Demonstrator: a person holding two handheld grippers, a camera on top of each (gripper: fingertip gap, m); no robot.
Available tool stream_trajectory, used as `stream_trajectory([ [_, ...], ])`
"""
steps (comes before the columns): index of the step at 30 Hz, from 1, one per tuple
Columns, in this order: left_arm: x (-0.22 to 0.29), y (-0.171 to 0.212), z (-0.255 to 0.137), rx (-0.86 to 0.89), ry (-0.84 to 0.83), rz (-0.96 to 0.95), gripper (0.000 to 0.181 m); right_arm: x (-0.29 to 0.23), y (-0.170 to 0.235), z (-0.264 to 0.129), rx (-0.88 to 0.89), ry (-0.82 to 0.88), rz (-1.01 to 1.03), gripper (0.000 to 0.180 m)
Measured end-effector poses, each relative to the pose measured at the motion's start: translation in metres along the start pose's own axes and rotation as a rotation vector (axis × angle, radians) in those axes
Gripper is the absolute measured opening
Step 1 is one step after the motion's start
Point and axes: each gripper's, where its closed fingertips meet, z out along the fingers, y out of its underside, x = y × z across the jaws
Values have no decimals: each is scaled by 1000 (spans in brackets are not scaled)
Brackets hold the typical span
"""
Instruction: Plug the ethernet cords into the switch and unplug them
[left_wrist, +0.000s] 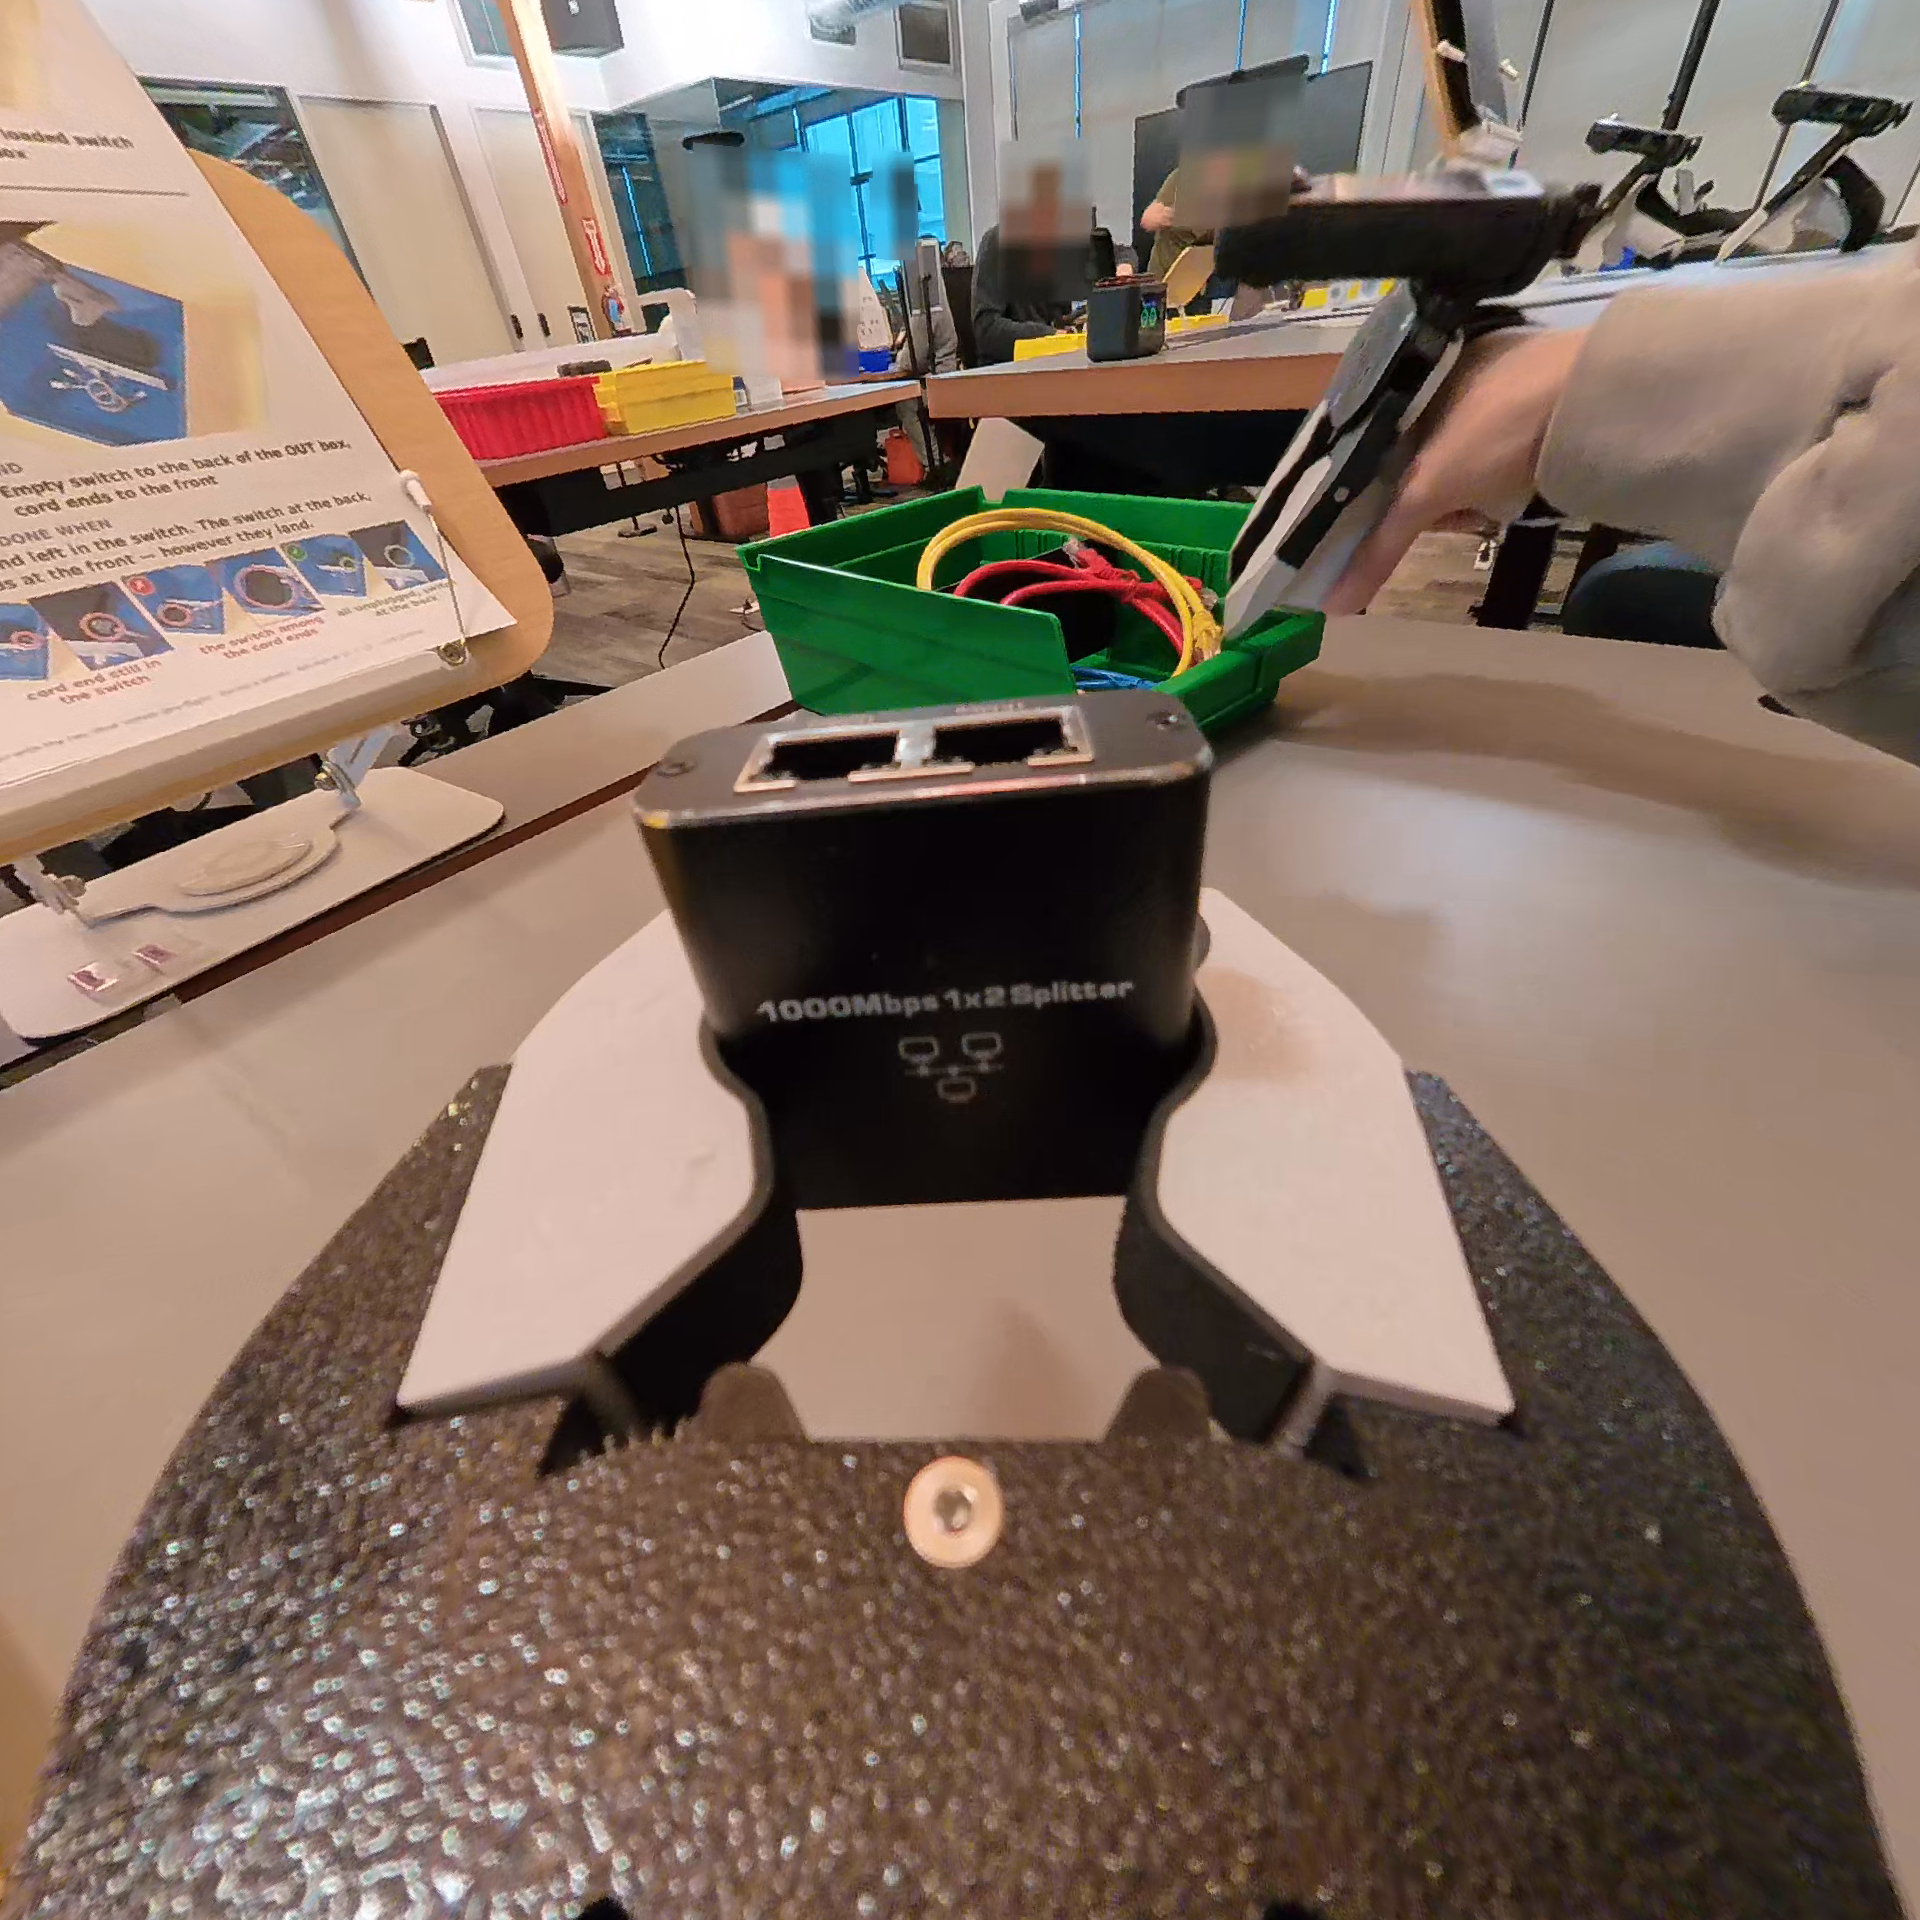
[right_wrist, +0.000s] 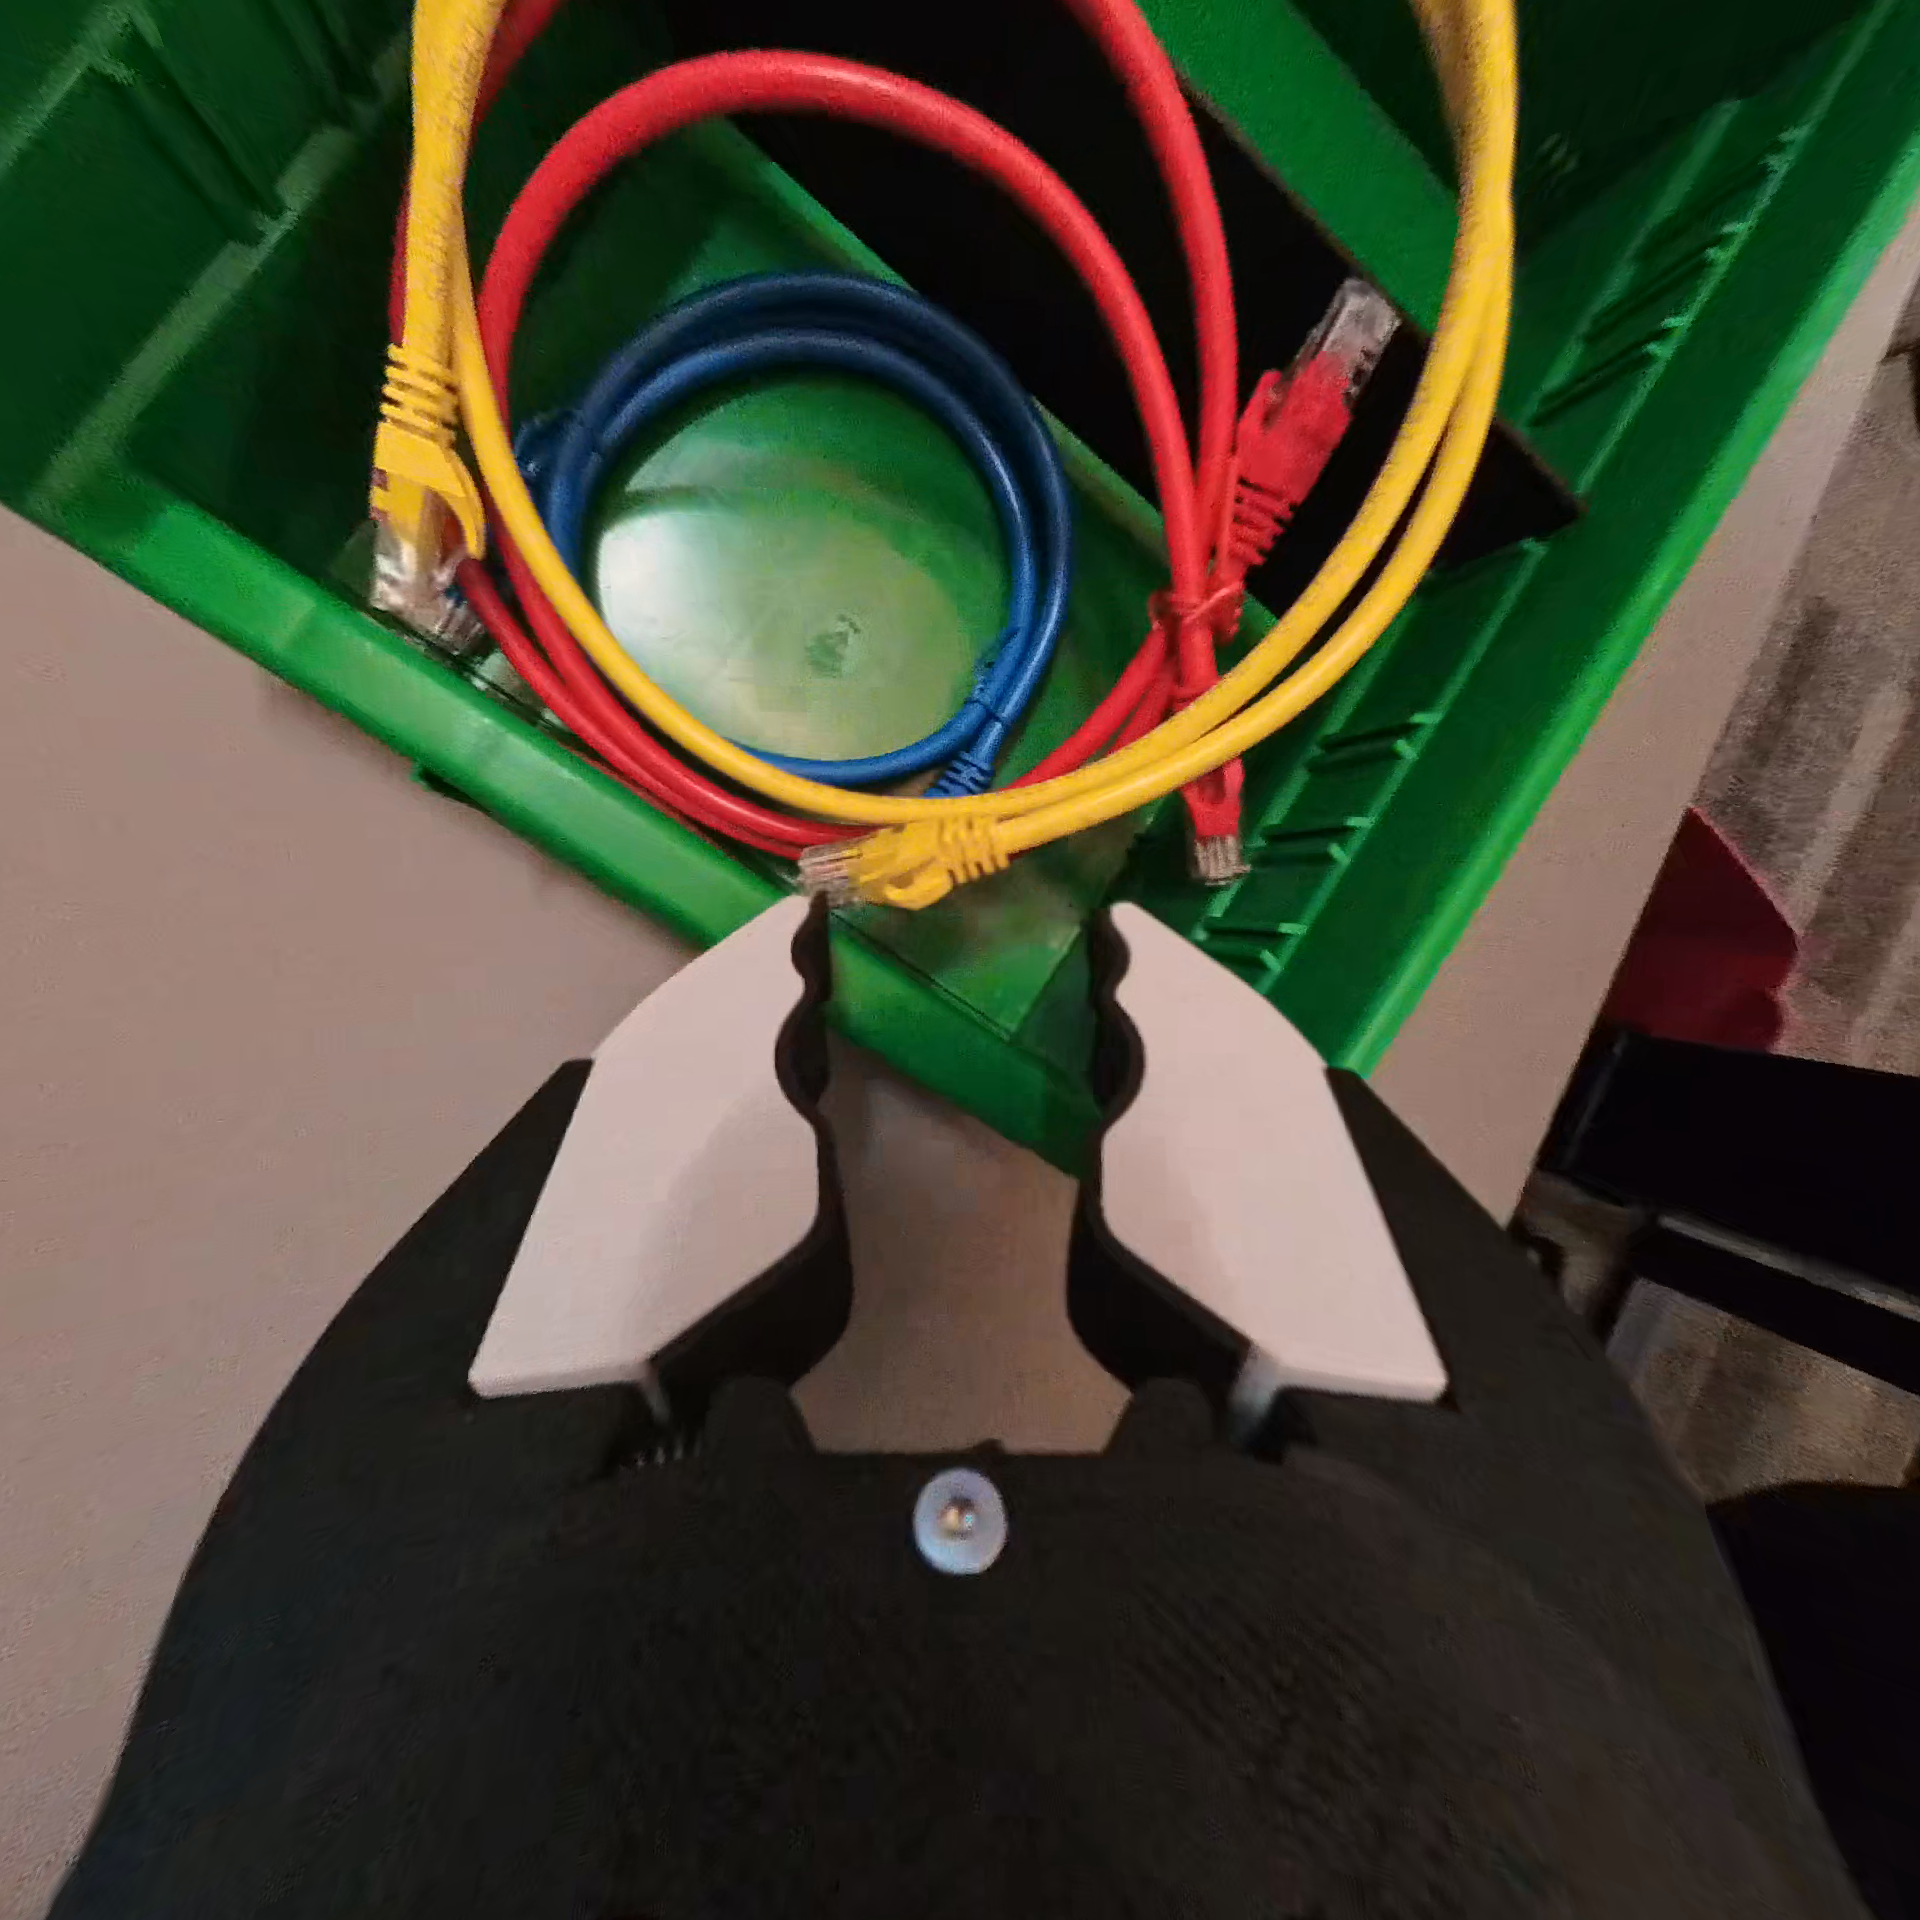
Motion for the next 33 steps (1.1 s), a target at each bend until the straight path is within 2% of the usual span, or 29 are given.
stream_trajectory([
  [2, -1, -1, -1, 3, -4, -2, 76, 7, -7, -15, 37, 68, 32, 60],
  [4, -2, -2, -1, 8, -3, -10, 75, -9, -34, -36, 204, 27, 71, 71],
  [7, -1, -2, -1, 10, 3, -17, 76, -97, -90, -84, 538, -296, 28, 72],
  [10, 2, -3, 0, 10, 4, -8, 76, -208, -119, -135, 709, -607, -86, 71],
  [14, 1, -3, -1, -3, -47, 47, 76, -322, -124, -174, 737, -813, -222, 67],
  [17, -5, -3, -2, -27, -109, 105, 76, -365, -123, -180, 704, -817, -281, 60],
  [20, -4, -4, -2, -32, -129, 156, 75, -384, -122, -166, 640, -717, -359, 56],
  [22, -2, -6, -2, -34, -139, 175, 75, -387, -120, -150, 600, -613, -438, 41],
  [23, -3, -5, -2, -44, -155, 176, 75, -392, -120, -149, 610, -600, -482, 32],
  [27, -8, -12, -6, 14, -179, 158, 76, -392, -124, -154, 633, -612, -499, 29],
  [30, -6, -13, -6, 27, -125, 99, 81, -337, -140, -153, 640, -427, -494, 27],
  [33, -9, -9, -5, 29, -96, 40, 80, -227, -166, -154, 643, -111, -419, 28],
])
